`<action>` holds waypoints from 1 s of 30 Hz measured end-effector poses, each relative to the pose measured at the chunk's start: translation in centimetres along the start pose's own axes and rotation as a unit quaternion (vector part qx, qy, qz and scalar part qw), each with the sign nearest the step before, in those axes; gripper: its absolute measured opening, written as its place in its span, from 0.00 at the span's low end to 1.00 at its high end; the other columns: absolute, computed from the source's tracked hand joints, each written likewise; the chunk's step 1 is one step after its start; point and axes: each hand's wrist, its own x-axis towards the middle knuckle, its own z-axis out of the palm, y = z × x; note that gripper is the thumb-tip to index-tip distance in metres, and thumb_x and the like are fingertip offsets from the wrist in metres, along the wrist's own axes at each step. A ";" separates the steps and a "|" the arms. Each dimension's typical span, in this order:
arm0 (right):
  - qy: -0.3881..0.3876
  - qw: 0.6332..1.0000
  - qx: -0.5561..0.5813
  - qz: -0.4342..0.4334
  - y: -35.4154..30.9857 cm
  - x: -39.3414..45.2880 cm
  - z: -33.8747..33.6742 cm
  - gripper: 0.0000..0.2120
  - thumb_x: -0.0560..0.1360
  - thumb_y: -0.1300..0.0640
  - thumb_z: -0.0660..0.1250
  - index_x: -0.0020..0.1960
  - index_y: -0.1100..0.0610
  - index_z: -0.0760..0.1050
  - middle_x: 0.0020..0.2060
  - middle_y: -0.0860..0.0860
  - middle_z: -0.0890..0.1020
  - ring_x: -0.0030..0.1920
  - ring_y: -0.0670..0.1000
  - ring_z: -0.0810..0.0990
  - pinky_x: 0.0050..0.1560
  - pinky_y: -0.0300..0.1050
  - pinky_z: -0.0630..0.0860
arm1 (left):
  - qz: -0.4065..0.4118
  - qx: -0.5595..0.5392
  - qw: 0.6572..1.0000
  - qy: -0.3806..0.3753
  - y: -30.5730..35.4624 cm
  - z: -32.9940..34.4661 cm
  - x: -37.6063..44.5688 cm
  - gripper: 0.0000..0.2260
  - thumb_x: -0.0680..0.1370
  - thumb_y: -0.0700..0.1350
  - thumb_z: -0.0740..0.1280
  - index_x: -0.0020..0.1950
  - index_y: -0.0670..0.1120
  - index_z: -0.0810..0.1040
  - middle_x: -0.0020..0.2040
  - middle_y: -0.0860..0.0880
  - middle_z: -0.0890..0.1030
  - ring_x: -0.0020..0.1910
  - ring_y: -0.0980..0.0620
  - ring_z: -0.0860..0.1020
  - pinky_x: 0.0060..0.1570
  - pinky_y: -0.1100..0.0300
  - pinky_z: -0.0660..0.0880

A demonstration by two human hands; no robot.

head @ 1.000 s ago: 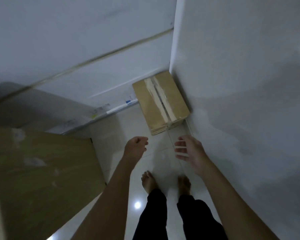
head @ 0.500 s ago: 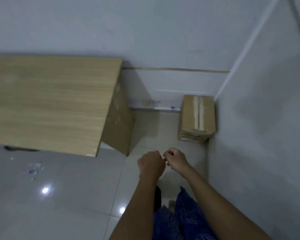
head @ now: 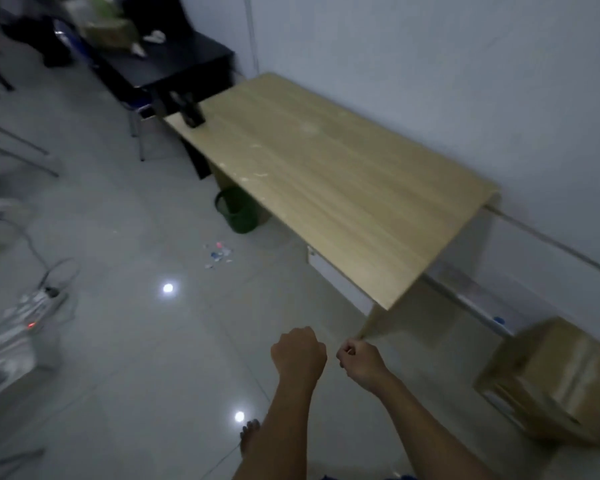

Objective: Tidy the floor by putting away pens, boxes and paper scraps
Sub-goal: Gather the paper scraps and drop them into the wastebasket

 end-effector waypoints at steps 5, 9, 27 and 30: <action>-0.039 0.997 -0.032 -0.061 -11.9 2.8 9.4 0.09 0.76 0.57 0.64 0.40 0.59 0.77 0.37 0.56 0.81 0.36 0.52 0.76 0.40 0.44 0.73 | -0.073 -0.030 0.997 0.023 -14.5 -4.8 4.9 0.15 0.82 0.53 0.59 0.60 0.48 0.80 0.58 0.48 0.82 0.57 0.47 0.81 0.48 0.57 0.71; -0.059 0.992 -0.047 -0.099 -19.3 4.4 15.4 0.09 0.76 0.58 0.64 0.37 0.56 0.75 0.32 0.50 0.77 0.32 0.48 0.73 0.37 0.41 0.70 | -0.129 -0.049 0.990 0.022 -24.0 -9.0 8.4 0.16 0.82 0.53 0.60 0.62 0.47 0.80 0.61 0.47 0.82 0.60 0.45 0.81 0.57 0.55 0.75; -0.070 0.982 -0.096 -0.150 -37.0 24.0 21.6 0.09 0.75 0.59 0.65 0.36 0.60 0.76 0.29 0.50 0.76 0.30 0.47 0.71 0.33 0.41 0.69 | -0.225 -0.157 0.960 0.060 -33.8 -14.5 30.1 0.12 0.80 0.54 0.62 0.54 0.51 0.83 0.52 0.51 0.85 0.51 0.47 0.83 0.48 0.57 0.75; -0.091 0.979 -0.111 -0.146 -39.2 28.3 21.5 0.09 0.75 0.59 0.65 0.36 0.57 0.76 0.29 0.49 0.77 0.31 0.47 0.73 0.33 0.38 0.68 | -0.253 -0.177 0.951 0.030 -33.7 -14.9 33.9 0.13 0.80 0.55 0.63 0.55 0.52 0.83 0.52 0.51 0.85 0.52 0.48 0.83 0.46 0.58 0.74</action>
